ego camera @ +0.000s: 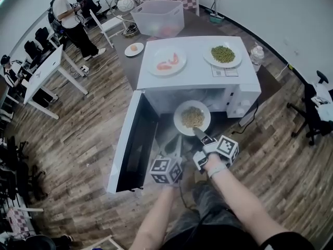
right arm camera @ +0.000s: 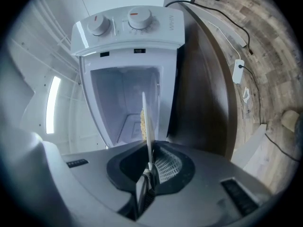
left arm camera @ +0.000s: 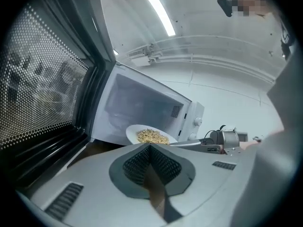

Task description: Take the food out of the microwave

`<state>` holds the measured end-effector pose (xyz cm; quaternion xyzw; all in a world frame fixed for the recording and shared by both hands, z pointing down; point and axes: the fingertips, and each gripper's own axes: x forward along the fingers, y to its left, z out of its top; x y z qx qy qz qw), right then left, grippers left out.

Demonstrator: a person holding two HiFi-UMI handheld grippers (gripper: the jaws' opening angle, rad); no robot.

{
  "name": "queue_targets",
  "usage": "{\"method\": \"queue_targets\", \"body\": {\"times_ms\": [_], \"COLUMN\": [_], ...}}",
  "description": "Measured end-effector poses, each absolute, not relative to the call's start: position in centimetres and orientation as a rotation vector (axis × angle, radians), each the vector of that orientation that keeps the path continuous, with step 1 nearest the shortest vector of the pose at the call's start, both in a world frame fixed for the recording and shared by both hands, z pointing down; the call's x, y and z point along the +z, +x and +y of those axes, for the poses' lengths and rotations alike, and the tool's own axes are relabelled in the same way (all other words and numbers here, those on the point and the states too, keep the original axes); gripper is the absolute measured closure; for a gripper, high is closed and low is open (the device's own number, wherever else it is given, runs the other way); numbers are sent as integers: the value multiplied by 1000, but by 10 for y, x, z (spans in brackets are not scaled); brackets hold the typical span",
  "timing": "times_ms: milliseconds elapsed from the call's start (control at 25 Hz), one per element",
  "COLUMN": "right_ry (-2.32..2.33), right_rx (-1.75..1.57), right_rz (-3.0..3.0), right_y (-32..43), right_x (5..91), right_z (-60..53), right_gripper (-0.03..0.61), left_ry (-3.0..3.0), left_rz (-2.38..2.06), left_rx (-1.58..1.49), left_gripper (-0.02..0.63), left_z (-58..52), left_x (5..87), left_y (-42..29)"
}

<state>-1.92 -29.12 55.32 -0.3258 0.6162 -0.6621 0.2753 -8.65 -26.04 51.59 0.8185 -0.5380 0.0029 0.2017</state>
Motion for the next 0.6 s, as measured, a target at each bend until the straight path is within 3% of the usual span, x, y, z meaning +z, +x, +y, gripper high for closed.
{"method": "queue_targets", "body": {"times_ms": [600], "right_ry": [-889], "right_rx": [-1788], "right_rz": [1686], "right_y": [-20], "right_x": [545], "right_z": [-256], "right_gripper": [552], "left_ry": [2285], "left_rz": [-1524], "left_rx": [-10], "left_gripper": [614], "left_z": [-228], "left_x": [503], "left_y": [-96]}}
